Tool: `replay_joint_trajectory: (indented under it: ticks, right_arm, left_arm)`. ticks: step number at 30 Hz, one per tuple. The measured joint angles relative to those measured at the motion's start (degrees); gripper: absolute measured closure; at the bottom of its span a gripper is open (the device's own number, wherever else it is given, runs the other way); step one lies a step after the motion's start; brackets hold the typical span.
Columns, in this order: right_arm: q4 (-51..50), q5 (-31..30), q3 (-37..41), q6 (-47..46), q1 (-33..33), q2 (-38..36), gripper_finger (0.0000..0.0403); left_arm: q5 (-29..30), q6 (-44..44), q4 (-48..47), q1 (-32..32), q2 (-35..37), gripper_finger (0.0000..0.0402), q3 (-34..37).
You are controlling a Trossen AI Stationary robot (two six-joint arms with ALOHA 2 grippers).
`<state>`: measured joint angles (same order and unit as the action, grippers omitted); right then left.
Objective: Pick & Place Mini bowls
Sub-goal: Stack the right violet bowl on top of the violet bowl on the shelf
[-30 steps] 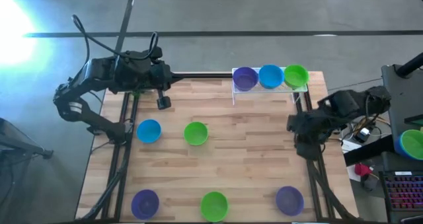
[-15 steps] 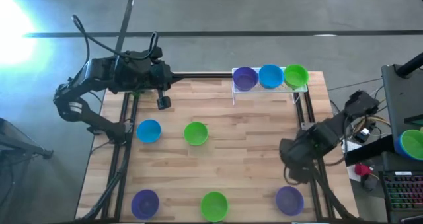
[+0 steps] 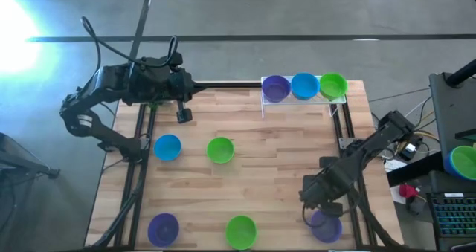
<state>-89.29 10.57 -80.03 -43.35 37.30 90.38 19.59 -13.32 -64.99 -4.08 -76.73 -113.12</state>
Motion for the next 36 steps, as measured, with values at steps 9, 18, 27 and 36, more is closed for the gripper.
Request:
replay_joint_trajectory:
  ticks: [9,18,27,36]
  right_arm:
    - [1.5,0.3,0.0,0.3,0.0,2.3,0.0394]
    - [14.0,2.0,0.0,0.9,0.4,-1.7,0.0394]
    - [15.2,2.0,0.0,1.4,0.4,-1.3,0.0394]
    - [15.1,1.9,0.0,3.4,0.4,-1.3,0.0386]
  left_arm:
    - [0.0,0.0,0.0,0.0,0.0,0.0401,0.0]
    - [0.0,0.0,0.0,0.0,0.0,0.0401,0.0]
    - [0.0,0.0,0.0,0.0,0.0,0.0401,0.0]
    - [0.0,0.0,0.0,0.0,0.0,0.0401,0.0]
